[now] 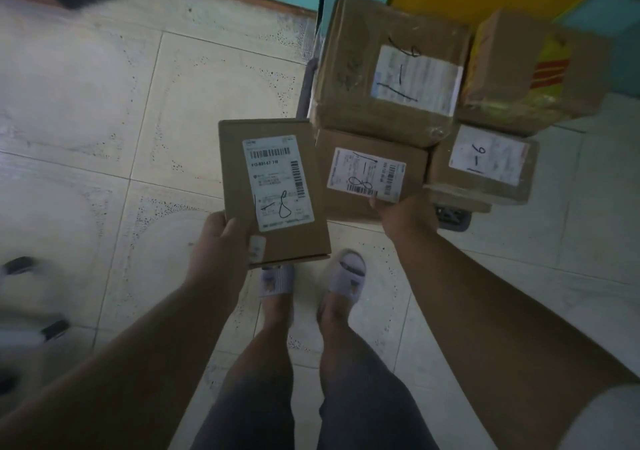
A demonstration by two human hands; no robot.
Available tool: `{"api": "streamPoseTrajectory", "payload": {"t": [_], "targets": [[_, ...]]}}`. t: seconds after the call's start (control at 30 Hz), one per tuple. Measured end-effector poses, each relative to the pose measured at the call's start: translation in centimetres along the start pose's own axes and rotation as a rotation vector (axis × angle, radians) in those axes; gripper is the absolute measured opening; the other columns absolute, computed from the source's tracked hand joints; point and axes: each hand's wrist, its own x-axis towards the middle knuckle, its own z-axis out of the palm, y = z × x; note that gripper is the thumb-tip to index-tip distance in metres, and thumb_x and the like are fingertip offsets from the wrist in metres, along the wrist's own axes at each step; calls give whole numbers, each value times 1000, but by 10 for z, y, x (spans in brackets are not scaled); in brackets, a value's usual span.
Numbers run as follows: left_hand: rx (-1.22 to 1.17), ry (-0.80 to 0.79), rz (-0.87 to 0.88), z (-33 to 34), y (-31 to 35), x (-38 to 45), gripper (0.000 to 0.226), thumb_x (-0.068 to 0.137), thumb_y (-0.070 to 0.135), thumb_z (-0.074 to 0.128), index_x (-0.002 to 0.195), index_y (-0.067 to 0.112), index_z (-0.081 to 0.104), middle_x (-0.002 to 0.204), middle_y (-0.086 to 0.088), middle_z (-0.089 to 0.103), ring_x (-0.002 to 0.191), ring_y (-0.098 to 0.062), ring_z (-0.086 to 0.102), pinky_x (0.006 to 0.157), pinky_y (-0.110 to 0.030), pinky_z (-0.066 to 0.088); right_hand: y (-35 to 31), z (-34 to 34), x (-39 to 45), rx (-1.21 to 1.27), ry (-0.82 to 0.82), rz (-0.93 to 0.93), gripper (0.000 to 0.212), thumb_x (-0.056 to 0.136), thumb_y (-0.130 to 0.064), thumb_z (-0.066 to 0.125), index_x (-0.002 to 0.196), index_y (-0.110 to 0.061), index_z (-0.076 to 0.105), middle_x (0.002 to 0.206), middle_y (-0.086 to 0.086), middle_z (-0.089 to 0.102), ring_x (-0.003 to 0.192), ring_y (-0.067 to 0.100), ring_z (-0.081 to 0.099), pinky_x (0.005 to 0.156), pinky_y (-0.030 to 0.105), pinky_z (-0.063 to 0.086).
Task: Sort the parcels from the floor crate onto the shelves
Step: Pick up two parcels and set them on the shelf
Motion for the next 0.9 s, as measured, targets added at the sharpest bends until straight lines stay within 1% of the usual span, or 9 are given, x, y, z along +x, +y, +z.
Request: {"api": "streamPoseTrajectory", "payload": {"t": [0.1,0.2,0.3,0.43,0.57,0.63,0.7,0.77,0.9], "targets": [[-33,2,8,-4,6,-12,11,95,25,48,101,27,58,100,-4,71,88,-21,71,76,-43,60,-4,-13,-13,81,18,-22,105,51,-75,78,133,-17,49,130,11,62,114,37,61,87,49,57],[-71,-8,22,-13,18,-35,11,96,24,49,102,25,58,100,-3,71,90,-21,70,77,-42,60,-16,-46,-50,289,-8,-54,81,74,-39,85,138,-14,42,139,8,56,123,33,56,95,43,52],[-91,-52,58,-29,41,-74,13,96,26,50,106,24,58,100,-4,71,91,-22,71,80,-47,60,-19,-103,-96,442,15,-157,57,83,-25,80,128,-21,45,118,-6,56,114,18,56,88,31,47],[-94,-162,176,-52,86,-136,17,94,34,54,108,25,59,100,-2,72,92,-21,72,80,-46,61,-14,-195,-151,576,62,-295,41,87,-26,74,121,-23,52,110,-4,65,97,20,68,67,29,60],[-61,-283,294,-67,129,-193,34,79,47,56,106,28,62,101,-3,73,93,-25,71,81,-55,59,9,-282,-205,656,83,-391,35,93,-28,63,127,-29,56,114,3,67,97,22,70,76,48,62],[-19,-373,345,-66,148,-215,37,80,48,57,107,25,63,100,-3,74,90,-24,72,79,-51,60,26,-315,-231,691,173,-396,36,98,-27,58,133,-26,49,115,5,64,94,19,67,72,40,60],[22,-463,401,-59,163,-235,26,90,39,56,107,20,64,95,-5,72,78,-19,70,67,-38,56,47,-339,-254,764,294,-344,41,100,-26,57,137,-23,41,107,0,61,84,11,62,60,27,49],[60,-521,469,-49,172,-253,18,94,29,54,103,20,67,91,-6,73,68,-17,69,60,-30,51,73,-357,-275,872,397,-283,42,99,-28,59,136,-24,40,104,-2,62,82,9,62,56,24,46],[136,-674,574,-20,180,-312,20,99,35,53,108,29,70,99,4,76,84,-16,73,60,-26,53,131,-394,-305,1020,563,-206,39,98,-33,60,135,-32,47,117,5,65,88,17,68,62,29,54]]}}
